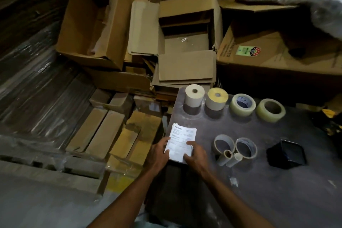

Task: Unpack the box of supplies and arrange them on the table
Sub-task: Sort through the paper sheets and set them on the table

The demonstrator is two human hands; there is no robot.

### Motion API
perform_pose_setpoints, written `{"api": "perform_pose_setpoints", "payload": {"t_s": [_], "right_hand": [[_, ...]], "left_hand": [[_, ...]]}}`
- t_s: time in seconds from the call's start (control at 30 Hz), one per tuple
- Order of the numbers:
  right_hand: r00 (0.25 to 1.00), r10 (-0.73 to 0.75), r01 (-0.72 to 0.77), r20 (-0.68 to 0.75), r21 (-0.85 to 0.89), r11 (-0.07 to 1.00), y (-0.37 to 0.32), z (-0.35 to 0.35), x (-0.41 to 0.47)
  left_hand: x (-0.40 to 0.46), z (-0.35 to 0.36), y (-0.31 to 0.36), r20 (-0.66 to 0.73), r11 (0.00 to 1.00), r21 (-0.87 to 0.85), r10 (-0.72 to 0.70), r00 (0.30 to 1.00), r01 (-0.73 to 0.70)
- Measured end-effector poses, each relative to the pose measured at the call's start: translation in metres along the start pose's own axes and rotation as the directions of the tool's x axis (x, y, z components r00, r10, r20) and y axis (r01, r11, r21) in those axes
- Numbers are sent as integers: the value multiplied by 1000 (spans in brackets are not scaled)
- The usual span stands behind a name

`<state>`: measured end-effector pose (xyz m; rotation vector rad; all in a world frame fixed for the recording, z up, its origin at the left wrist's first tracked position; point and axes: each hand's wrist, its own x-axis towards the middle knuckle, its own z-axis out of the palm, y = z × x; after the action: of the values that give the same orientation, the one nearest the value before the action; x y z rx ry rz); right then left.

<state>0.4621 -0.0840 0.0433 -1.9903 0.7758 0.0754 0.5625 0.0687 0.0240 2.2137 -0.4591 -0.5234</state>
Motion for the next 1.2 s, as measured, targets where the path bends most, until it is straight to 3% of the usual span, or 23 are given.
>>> {"api": "perform_pose_setpoints", "payload": {"t_s": [0.4,0.63,0.8,1.0,1.2], "right_hand": [[991,51,-69,-126,-138,988,1,22,6],[981,-13,7,-191,-29,1000,-10,18,2],[980,32,-43,-195,-54,998,-12,22,20],[988,-47,44,-144,-24,999,-20,10,9],[977,-174,189,-122,123,974,-10,13,-16]], "left_hand": [[16,-1,-15,73,993,72,89,993,-94],[14,-2,-11,101,991,64,113,989,-119],[12,-4,-5,117,993,56,101,988,-108],[8,-8,-1,158,993,57,92,983,-102],[-3,-11,-1,177,992,29,113,978,-119]]}}
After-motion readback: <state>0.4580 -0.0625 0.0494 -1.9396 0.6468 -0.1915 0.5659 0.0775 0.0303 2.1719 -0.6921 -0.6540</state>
